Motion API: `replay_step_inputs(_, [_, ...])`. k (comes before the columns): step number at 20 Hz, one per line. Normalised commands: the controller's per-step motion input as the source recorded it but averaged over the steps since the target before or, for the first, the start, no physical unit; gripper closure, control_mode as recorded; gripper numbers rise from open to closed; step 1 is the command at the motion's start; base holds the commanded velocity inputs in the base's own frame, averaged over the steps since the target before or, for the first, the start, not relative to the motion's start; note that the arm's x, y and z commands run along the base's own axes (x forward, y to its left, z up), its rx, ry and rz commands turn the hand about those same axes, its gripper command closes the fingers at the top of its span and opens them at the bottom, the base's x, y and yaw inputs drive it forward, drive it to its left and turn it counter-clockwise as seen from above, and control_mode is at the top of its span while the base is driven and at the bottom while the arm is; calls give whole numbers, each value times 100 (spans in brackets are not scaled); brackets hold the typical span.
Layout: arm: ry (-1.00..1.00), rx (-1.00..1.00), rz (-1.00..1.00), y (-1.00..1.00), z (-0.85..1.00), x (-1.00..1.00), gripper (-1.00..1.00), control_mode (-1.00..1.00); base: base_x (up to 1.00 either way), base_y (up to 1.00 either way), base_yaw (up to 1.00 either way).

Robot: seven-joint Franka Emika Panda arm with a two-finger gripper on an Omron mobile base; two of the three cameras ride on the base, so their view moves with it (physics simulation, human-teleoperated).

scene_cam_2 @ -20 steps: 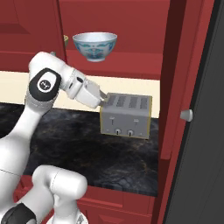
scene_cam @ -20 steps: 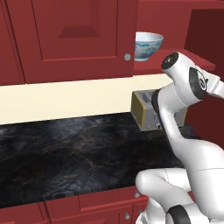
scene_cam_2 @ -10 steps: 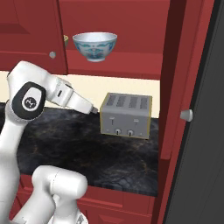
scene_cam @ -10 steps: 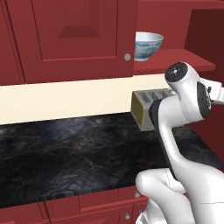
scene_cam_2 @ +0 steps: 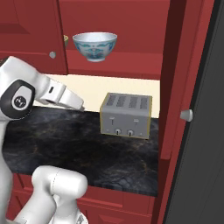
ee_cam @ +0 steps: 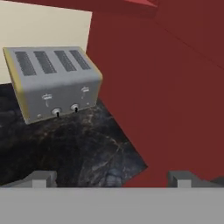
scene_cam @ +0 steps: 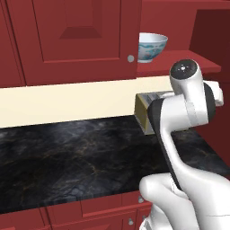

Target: Move the bowls from the cabinet to the plates on the dining table.

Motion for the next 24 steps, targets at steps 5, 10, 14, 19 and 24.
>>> replay_step_inputs(5, [-2,12,15,44,3,3,-100,-100,0,0,0])
replay_step_inputs(10, [-14,11,12,33,8,1,-100,-100,0,0,0])
replay_step_inputs(14, [-25,13,11,30,10,0,-100,-100,0,0,0])
replay_step_inputs(19, [-32,9,7,38,24,0,-100,-100,0,0,0])
replay_step_inputs(24, [-28,1,2,35,34,1,-100,-100,0,0,0])
